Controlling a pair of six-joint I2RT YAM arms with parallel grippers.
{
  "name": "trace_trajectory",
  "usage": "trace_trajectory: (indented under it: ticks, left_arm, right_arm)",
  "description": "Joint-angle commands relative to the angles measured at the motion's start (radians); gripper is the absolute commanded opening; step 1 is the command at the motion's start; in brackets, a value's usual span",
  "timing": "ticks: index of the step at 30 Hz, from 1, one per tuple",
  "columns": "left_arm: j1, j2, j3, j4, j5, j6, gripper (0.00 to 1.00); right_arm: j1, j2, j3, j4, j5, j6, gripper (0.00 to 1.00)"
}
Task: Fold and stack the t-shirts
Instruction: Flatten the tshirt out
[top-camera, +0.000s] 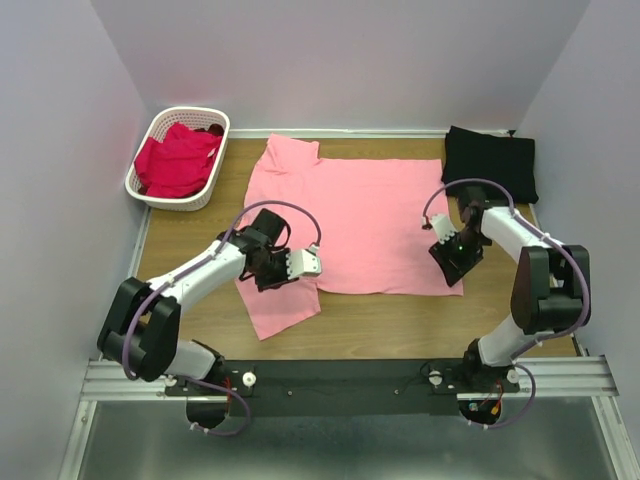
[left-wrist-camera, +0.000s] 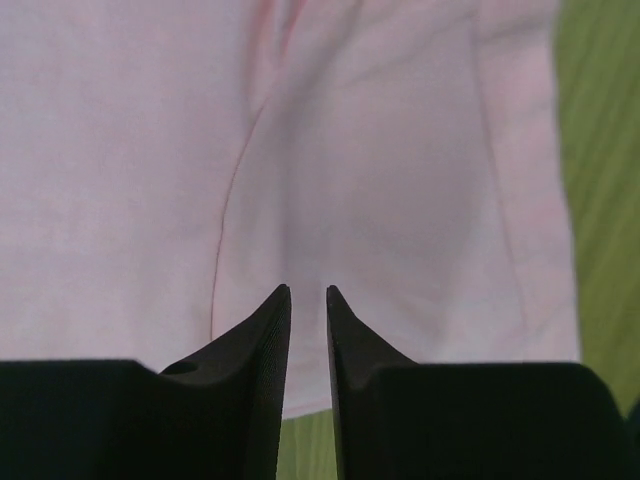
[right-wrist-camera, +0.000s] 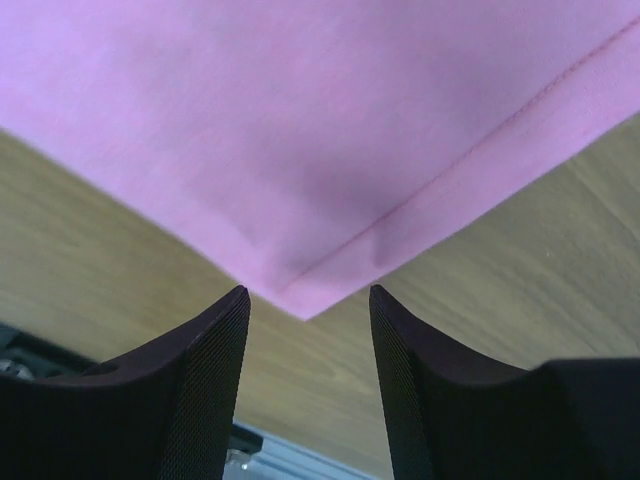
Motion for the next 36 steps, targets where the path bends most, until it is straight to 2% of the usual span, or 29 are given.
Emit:
trace_trajectory:
  ticks: [1, 3, 8, 12, 16, 20, 30, 33, 35, 36]
  left_arm:
    - [0.000, -0.051, 0.129, -0.136, 0.135, -0.019, 0.29]
    - [0.022, -0.016, 0.217, -0.106, 0.118, -0.043, 0.29]
    - [0.198, 0.158, 0.385, -0.042, 0.107, -0.129, 0.31]
    - [0.258, 0.255, 0.423, 0.011, 0.060, -0.164, 0.31]
    - [0.292, 0.295, 0.381, 0.054, 0.008, -0.189, 0.31]
    - [0.301, 0.285, 0.262, 0.085, -0.055, -0.174, 0.31]
    - [0.302, 0.134, 0.016, 0.087, -0.068, -0.123, 0.30]
    - [0.302, 0.088, -0.010, 0.047, -0.039, -0.099, 0.29]
    - [0.302, 0.067, 0.014, 0.002, -0.002, -0.085, 0.29]
    - [0.302, 0.064, 0.033, -0.033, 0.013, -0.079, 0.29]
  right_arm:
    - [-0.004, -0.042, 0.109, -0.108, -0.102, -0.007, 0.59]
    - [-0.004, 0.010, 0.209, -0.104, -0.131, 0.028, 0.59]
    - [-0.004, 0.201, 0.391, -0.036, -0.123, 0.145, 0.58]
    - [-0.003, 0.292, 0.438, 0.007, -0.088, 0.163, 0.58]
    - [-0.004, 0.321, 0.403, 0.050, -0.051, 0.168, 0.57]
    - [-0.003, 0.315, 0.317, 0.096, -0.021, 0.157, 0.57]
    - [-0.003, 0.201, 0.114, 0.120, -0.016, 0.134, 0.58]
    - [-0.003, 0.153, 0.103, 0.093, -0.022, 0.122, 0.60]
    - [-0.006, 0.116, 0.132, 0.075, -0.036, 0.134, 0.66]
    - [-0.006, 0.110, 0.181, 0.068, -0.045, 0.137, 0.72]
